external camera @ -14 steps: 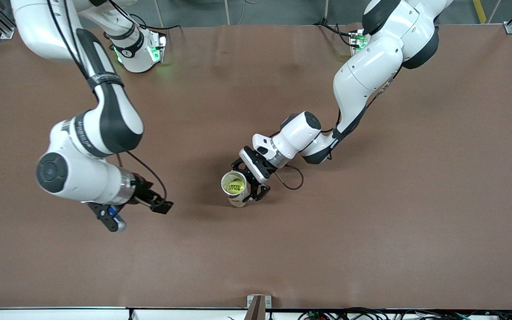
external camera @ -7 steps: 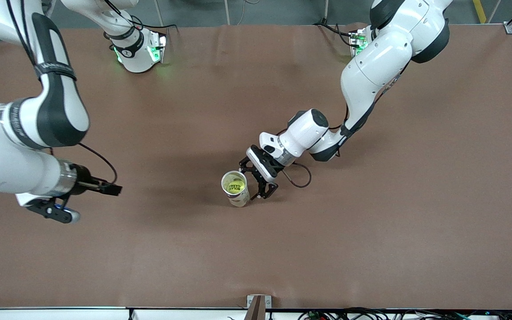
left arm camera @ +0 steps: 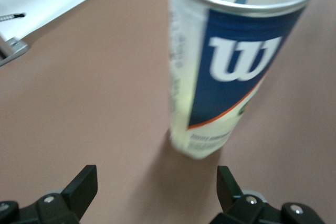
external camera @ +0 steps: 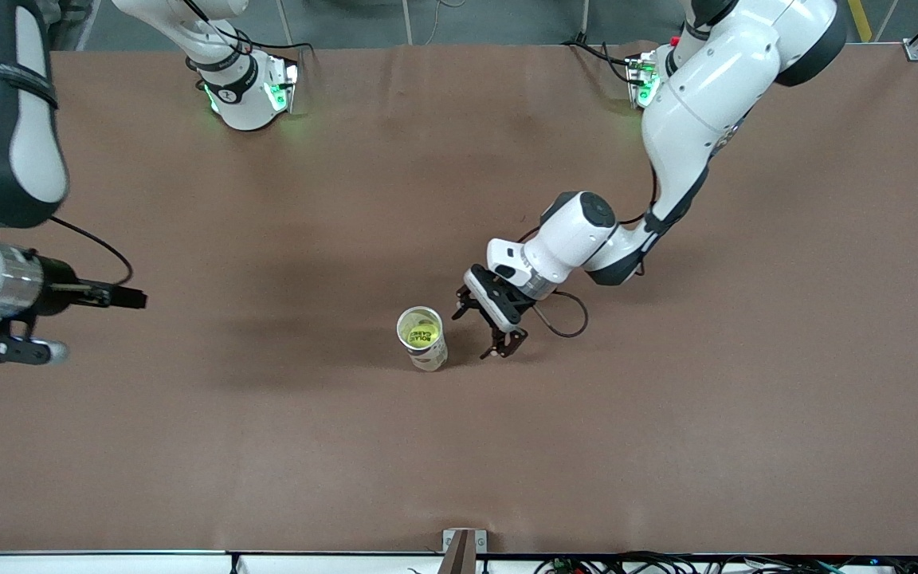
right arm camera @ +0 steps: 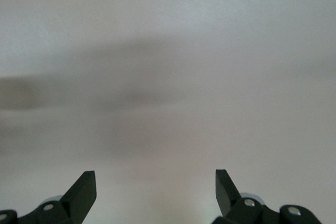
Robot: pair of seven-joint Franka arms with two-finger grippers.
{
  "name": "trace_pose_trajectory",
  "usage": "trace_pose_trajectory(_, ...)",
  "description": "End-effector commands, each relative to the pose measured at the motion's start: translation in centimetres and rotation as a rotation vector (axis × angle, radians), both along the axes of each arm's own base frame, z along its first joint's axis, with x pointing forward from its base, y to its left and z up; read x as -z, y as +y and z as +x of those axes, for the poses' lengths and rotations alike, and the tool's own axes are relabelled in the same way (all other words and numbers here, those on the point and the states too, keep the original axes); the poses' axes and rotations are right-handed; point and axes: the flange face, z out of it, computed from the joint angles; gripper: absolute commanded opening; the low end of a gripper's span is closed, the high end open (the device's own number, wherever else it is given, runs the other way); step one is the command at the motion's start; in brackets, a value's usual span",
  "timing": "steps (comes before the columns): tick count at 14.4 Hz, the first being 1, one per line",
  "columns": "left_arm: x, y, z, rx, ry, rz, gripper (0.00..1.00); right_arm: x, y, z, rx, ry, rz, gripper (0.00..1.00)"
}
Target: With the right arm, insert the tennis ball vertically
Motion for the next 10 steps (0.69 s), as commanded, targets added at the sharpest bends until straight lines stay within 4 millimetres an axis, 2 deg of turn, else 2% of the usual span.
trace_pose_trajectory(1,-4.0,3.4,0.9,-0.041,0.058,0.098,1.00,-2.0,-2.4,-2.0,-0.055,-0.003,-0.008,1.00)
trace_pose_trajectory(4,-6.6,8.5,3.9,-0.119,0.089,0.149,1.00,-3.4,-3.3,-2.6,-0.049,-0.006,-0.009,1.00)
trace_pose_trajectory(6,-9.2,13.6,6.8,-0.191,0.112,0.190,1.00,-5.1,-3.1,-2.8,-0.071,-0.035,-0.031,1.00)
trace_pose_trajectory(8,-13.7,16.1,9.5,-0.215,0.171,0.264,1.00,-6.9,-2.9,-2.5,-0.079,-0.074,-0.039,1.00)
trace_pose_trajectory(9,-16.0,17.7,10.8,-0.233,0.224,0.303,1.00,-7.1,-2.9,-2.6,-0.079,-0.067,-0.038,1.00)
trace_pose_trajectory(10,-17.6,18.4,11.4,-0.237,0.251,0.331,1.00,-7.2,-3.1,-2.8,-0.075,-0.049,-0.035,1.00)
